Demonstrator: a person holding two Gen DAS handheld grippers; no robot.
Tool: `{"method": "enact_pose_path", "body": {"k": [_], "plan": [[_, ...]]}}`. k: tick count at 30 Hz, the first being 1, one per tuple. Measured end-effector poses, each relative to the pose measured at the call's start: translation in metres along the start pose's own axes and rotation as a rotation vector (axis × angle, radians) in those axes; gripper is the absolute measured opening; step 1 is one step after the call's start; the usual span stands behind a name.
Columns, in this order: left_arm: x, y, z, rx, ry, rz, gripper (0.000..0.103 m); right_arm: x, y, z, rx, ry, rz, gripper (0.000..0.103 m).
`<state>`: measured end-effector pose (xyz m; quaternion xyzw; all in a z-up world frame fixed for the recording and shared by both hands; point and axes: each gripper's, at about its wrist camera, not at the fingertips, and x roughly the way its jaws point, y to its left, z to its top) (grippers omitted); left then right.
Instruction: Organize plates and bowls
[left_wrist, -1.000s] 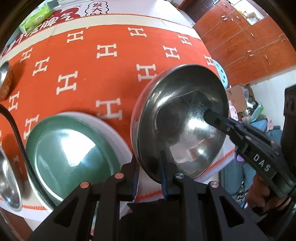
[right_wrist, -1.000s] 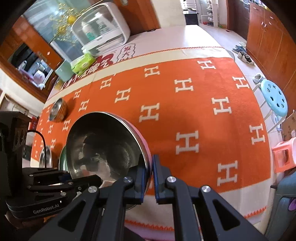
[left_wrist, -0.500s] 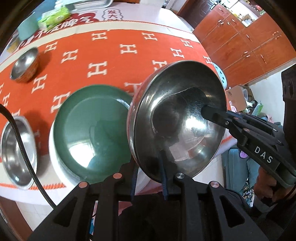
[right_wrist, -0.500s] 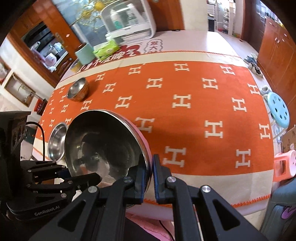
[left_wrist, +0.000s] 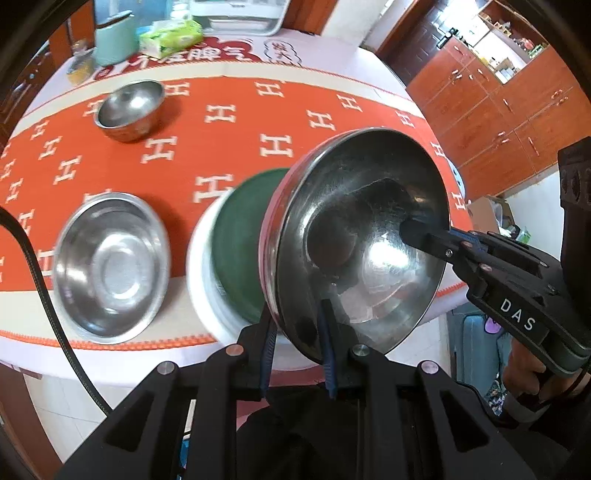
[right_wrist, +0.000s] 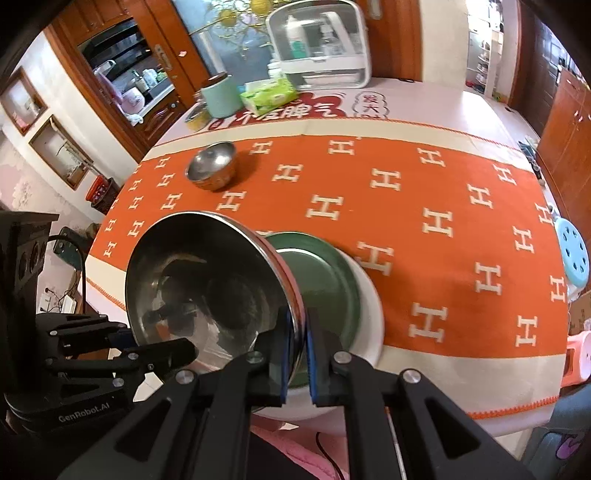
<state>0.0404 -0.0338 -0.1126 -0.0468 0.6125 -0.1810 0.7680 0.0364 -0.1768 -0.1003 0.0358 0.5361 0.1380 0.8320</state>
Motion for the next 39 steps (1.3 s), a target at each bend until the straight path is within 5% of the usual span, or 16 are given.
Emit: {"method": "enact_pose_path", "body": {"k": [17,39], "plan": [[-0.042,0.077,-0.004,0.026,-0.075,0.117,0.020,0.038,0.089,0.017,-0.084,0.033,-0.031,0.011],[-0.014,0.184,0.010,0.084,0.099,0.098,0.021,0.118,0.157,0.024,0.030,0.154,-0.064,0.012]]}}
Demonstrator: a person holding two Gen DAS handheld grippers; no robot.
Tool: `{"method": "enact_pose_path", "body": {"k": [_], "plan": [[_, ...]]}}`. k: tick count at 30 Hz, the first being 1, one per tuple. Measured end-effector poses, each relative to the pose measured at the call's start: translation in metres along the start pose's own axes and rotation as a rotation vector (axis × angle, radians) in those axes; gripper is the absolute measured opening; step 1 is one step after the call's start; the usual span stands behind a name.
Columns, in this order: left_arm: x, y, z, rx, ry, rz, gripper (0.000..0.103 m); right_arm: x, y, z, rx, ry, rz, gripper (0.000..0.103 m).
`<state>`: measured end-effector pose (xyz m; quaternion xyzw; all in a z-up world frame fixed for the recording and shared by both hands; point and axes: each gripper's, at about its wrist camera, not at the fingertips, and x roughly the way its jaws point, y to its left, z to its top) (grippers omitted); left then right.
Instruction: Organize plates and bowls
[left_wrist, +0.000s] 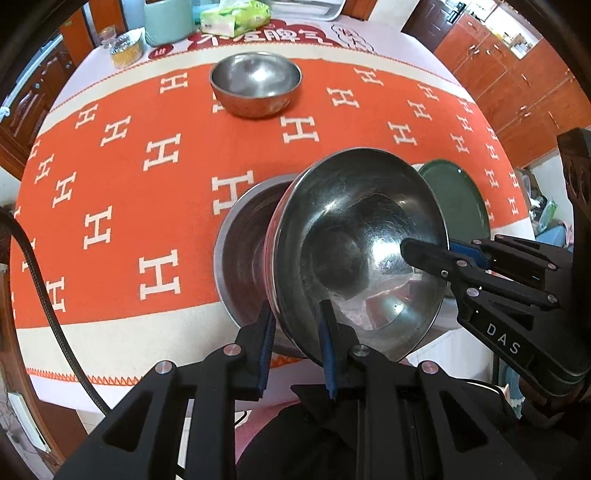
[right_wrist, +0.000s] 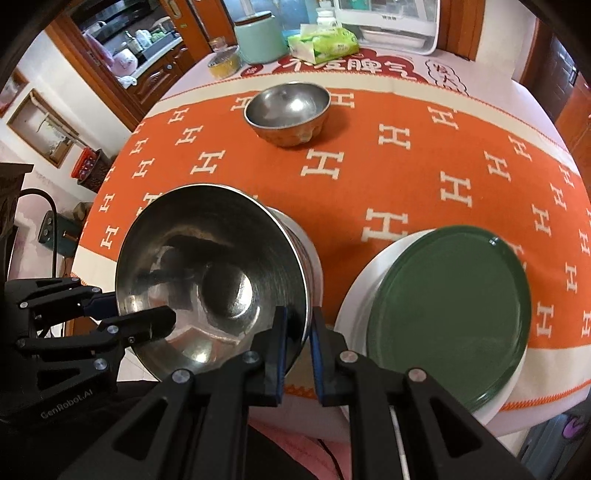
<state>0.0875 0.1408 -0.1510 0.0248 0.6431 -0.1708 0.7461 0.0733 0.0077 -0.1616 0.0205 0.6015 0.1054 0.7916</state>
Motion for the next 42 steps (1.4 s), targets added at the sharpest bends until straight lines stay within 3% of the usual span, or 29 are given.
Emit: {"method": "enact_pose_path", "body": {"k": [7,8,17,21,25,30,37,42], "plan": [[0.008,0.008,0.004,0.014,0.025,-0.001,0.031,0.000,0.005,-0.001,0.013,-0.006,-0.028,0.013],[0.007,0.008,0.005,0.018,0.021,0.005,0.037,-0.001,0.005,-0.001,0.012,-0.012,-0.029,0.013],[-0.008,0.007,0.006,0.029,-0.051,0.001,0.048,-0.011,0.011,-0.002,-0.010,-0.042,-0.054,0.013],[-0.023,0.009,0.006,0.019,-0.140,0.017,0.065,-0.018,0.012,-0.002,-0.019,-0.068,-0.064,0.013],[-0.040,0.009,0.007,0.031,-0.243,0.055,0.068,-0.022,0.013,-0.003,-0.022,-0.086,-0.056,0.014],[-0.062,0.008,0.006,0.044,-0.375,0.088,0.070,-0.029,0.013,-0.002,-0.017,-0.122,-0.042,0.042],[-0.093,0.013,0.009,0.001,-0.556,0.135,0.084,-0.041,0.012,0.011,-0.005,-0.221,-0.051,0.044],[-0.103,0.022,0.022,-0.029,-0.593,0.186,0.090,-0.049,0.013,0.026,-0.013,-0.296,-0.024,0.045]]}}
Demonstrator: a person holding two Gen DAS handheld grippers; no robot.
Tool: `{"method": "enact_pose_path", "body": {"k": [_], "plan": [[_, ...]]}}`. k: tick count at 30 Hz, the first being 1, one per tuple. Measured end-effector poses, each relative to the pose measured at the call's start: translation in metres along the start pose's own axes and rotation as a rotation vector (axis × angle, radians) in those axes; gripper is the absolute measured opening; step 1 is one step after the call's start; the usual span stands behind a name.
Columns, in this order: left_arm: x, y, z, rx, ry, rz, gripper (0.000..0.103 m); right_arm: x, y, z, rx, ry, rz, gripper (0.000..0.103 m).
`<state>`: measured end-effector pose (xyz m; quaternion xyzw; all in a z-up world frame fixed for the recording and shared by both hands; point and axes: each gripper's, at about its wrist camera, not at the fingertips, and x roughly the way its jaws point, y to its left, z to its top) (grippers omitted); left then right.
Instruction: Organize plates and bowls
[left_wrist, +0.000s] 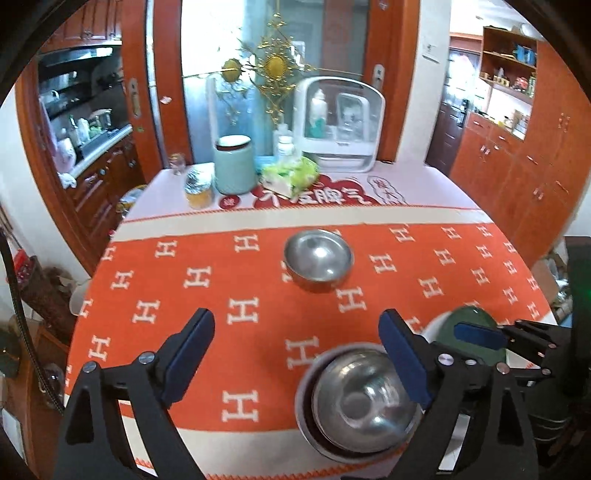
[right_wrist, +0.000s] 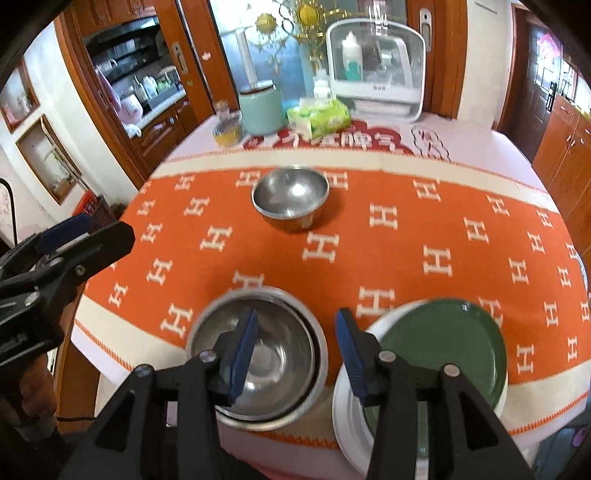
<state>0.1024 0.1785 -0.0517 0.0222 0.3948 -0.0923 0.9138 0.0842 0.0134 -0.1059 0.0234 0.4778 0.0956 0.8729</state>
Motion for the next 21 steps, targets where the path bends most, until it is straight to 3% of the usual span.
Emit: {"method": "enact_pose_path", "body": {"k": [8,12,21], "plan": [[0.022,0.016,0.026,-0.039,0.019,0.056,0.090,0.005,-0.001,0.033,-0.043,-0.115,0.015,0.051],[0.039,0.020,0.037,-0.056,0.032,0.086,0.090,0.017,-0.007,0.049,-0.040,-0.119,0.017,0.056],[0.104,0.022,0.059,-0.089,0.124,0.105,0.090,0.054,-0.024,0.081,-0.032,-0.131,0.022,0.056]]}}
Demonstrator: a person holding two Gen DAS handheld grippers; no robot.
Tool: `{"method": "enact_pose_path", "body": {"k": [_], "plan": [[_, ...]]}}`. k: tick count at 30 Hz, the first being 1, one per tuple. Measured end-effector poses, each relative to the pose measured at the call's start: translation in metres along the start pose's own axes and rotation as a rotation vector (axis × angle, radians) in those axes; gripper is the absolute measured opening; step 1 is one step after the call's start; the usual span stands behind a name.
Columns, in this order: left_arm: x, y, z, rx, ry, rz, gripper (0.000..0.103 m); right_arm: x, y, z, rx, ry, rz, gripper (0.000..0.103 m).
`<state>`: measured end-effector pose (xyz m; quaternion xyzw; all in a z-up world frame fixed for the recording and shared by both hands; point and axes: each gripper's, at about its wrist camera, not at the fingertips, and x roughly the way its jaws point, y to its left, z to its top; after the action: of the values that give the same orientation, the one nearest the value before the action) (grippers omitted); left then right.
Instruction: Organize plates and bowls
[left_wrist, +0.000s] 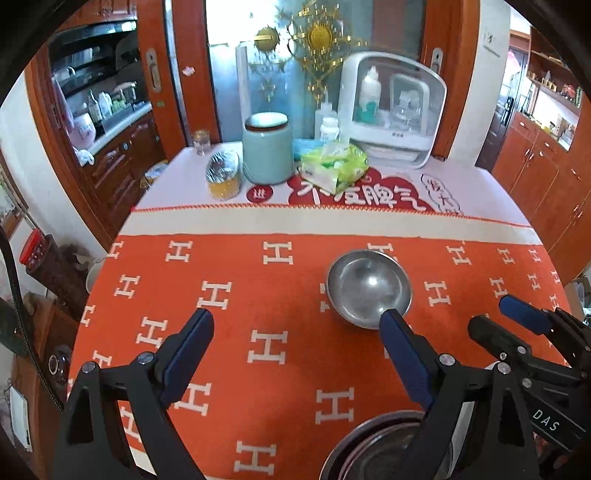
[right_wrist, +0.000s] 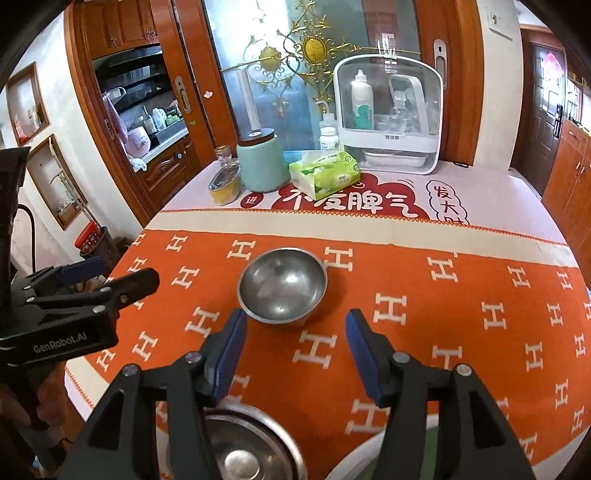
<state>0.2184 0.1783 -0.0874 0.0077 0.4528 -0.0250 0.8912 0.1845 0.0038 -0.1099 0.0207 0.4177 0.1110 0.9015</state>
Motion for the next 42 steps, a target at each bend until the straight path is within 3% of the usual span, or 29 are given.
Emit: {"method": "enact_pose_path", "body": {"k": [10,19,32,42], "plan": [[0.070,-0.001,0.016,-0.077,0.119,-0.023,0.090,0.051,-0.019,0.011,0.010,-0.005,0.033,0.056],[0.122,-0.001,0.010,-0.145,0.250,-0.062,0.090,0.092,-0.024,0.010,0.012,0.031,0.078,0.056],[0.154,-0.005,0.005,-0.118,0.272,-0.013,0.090,0.124,-0.033,0.003,0.041,0.086,0.098,0.055],[0.174,-0.010,0.002,-0.093,0.303,-0.036,0.090,0.141,-0.041,-0.003,0.086,0.128,0.101,0.038]]}}
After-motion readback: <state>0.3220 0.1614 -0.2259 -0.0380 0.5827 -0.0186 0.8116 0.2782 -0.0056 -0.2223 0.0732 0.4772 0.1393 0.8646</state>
